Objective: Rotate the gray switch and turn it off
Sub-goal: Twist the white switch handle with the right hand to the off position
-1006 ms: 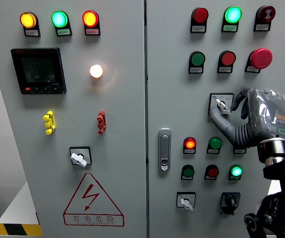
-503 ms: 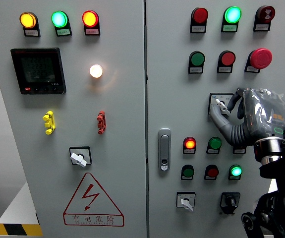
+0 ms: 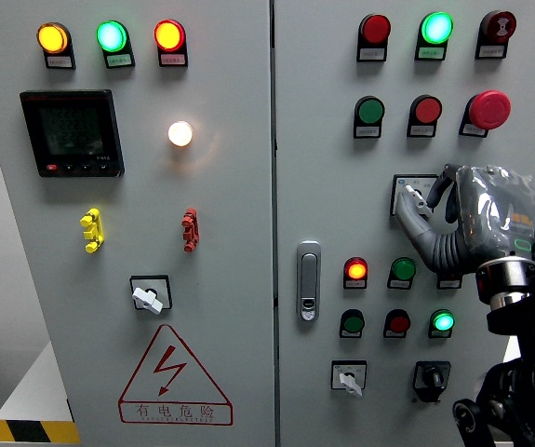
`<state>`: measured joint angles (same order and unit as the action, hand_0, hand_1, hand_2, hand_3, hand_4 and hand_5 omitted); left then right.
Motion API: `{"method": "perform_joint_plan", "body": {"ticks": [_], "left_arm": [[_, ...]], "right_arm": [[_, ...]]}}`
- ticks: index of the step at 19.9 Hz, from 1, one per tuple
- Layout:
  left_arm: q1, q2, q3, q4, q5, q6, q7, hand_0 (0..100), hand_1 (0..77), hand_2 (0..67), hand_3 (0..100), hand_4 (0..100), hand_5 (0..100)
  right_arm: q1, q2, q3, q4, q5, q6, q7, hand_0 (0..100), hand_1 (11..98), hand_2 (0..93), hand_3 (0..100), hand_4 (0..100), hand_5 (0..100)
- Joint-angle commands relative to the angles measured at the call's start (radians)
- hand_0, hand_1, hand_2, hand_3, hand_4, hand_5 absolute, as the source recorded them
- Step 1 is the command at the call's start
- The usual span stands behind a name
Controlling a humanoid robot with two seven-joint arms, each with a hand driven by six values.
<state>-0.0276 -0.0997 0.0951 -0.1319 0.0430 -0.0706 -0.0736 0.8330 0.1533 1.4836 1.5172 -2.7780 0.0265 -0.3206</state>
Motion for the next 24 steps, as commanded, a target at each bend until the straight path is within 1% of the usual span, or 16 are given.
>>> {"method": "perform_joint_plan", "body": {"ticks": [1, 6, 8, 13, 16, 17, 19, 20, 23, 24], "left_arm": [[0.000, 0.000, 0.000, 0.000, 0.000, 0.000, 0.000, 89, 0.0, 13.3, 19, 8, 11], [0.000, 0.000, 0.000, 0.000, 0.000, 0.000, 0.000, 88, 0.0, 13.3, 19, 8, 11], [0.000, 0.000, 0.000, 0.000, 0.000, 0.000, 0.000, 88, 0.0, 13.3, 19, 8, 11], [0.000, 0.000, 0.000, 0.000, 0.000, 0.000, 0.000, 88, 0.0, 13.3, 19, 8, 11], [0.000, 0.000, 0.000, 0.000, 0.000, 0.000, 0.000, 88, 0.0, 13.2, 19, 8, 11], [0.000, 0.000, 0.000, 0.000, 0.000, 0.000, 0.000, 88, 0.0, 13.2, 19, 8, 11], [0.000, 0.000, 0.000, 0.000, 0.000, 0.000, 0.000, 88, 0.0, 13.2, 19, 8, 11], [0.000, 0.000, 0.000, 0.000, 0.000, 0.000, 0.000, 88, 0.0, 13.2, 19, 8, 11], [0.000, 0.000, 0.000, 0.000, 0.000, 0.000, 0.000, 89, 0.0, 13.2, 19, 8, 11], [0.000, 0.000, 0.000, 0.000, 0.000, 0.000, -0.002, 89, 0.0, 13.3, 19, 8, 11]], "right_arm": [[0.000, 0.0001, 0.000, 0.000, 0.000, 0.000, 0.000, 55, 36.1, 72.7, 94, 100, 100], [0.000, 0.0001, 0.000, 0.000, 0.000, 0.001, -0.003, 61, 37.4, 73.5, 94, 100, 100], [0.000, 0.0001, 0.000, 0.000, 0.000, 0.000, -0.011, 63, 37.7, 73.5, 94, 100, 100], [0.000, 0.0001, -0.006, 0.000, 0.000, 0.000, -0.011, 70, 37.3, 73.6, 94, 100, 100], [0.000, 0.0001, -0.006, -0.002, 0.000, 0.000, -0.012, 72, 37.0, 73.6, 94, 100, 100], [0.000, 0.0016, -0.006, -0.002, 0.000, 0.000, -0.012, 72, 37.0, 73.6, 94, 100, 100], [0.000, 0.0016, -0.006, -0.002, 0.000, 0.000, -0.012, 73, 36.7, 73.7, 94, 100, 100], [0.000, 0.0001, -0.006, 0.000, 0.000, -0.002, -0.012, 73, 36.7, 73.7, 94, 100, 100], [0.001, 0.0001, -0.006, 0.000, 0.000, -0.005, -0.012, 74, 36.6, 74.3, 94, 100, 100], [0.001, 0.0016, -0.006, 0.000, 0.000, -0.007, -0.012, 74, 36.5, 74.5, 95, 100, 100]]}}
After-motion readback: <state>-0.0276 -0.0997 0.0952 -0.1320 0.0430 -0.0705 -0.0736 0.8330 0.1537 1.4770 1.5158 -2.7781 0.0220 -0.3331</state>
